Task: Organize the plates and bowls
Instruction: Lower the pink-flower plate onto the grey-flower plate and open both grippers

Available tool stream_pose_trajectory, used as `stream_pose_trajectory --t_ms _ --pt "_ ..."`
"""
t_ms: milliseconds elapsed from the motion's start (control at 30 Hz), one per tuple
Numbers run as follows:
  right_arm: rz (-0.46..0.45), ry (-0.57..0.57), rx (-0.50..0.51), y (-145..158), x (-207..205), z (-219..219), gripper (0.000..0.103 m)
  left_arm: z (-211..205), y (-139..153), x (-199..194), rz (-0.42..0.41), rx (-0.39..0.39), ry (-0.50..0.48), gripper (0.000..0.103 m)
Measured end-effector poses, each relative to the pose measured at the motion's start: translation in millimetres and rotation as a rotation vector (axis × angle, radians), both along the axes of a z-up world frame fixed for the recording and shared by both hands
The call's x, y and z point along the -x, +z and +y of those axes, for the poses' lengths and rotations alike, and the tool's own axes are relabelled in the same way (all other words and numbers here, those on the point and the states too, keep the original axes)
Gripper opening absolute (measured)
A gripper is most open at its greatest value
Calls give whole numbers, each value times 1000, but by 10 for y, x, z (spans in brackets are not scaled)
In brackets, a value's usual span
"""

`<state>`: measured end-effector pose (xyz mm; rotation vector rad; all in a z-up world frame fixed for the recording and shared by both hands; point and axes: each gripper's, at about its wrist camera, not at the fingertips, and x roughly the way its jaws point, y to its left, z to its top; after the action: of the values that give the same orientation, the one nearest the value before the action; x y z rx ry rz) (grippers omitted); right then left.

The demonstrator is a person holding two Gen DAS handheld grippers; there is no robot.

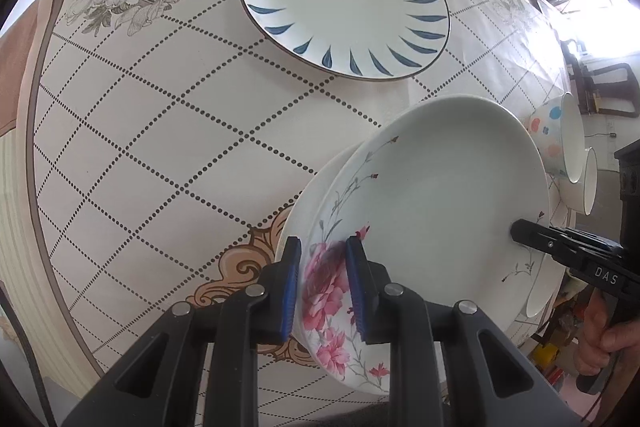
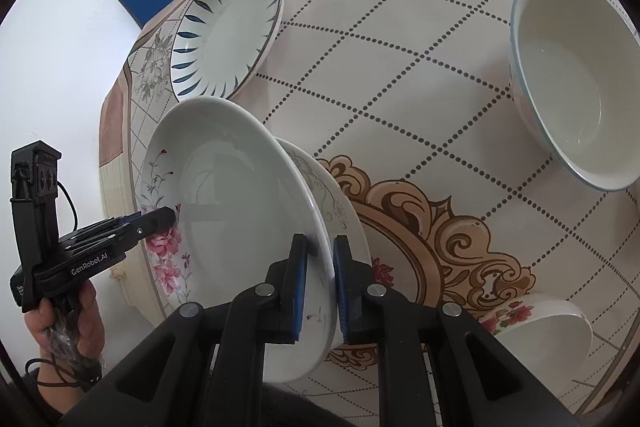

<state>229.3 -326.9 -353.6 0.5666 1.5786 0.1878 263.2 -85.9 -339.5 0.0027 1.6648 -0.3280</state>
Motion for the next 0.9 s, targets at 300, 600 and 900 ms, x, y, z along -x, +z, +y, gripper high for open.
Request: stream_pose_trajectory --t_ms 300,600,900 --pt "42 28 -2 -235 175 30 15 -44 -182 156 14 -68 -13 20" --pt "41 57 21 -248 226 58 15 -98 -200 196 -9 -95 -14 20" --pt "62 50 13 -257 165 112 18 42 -178 199 34 -63 56 23"
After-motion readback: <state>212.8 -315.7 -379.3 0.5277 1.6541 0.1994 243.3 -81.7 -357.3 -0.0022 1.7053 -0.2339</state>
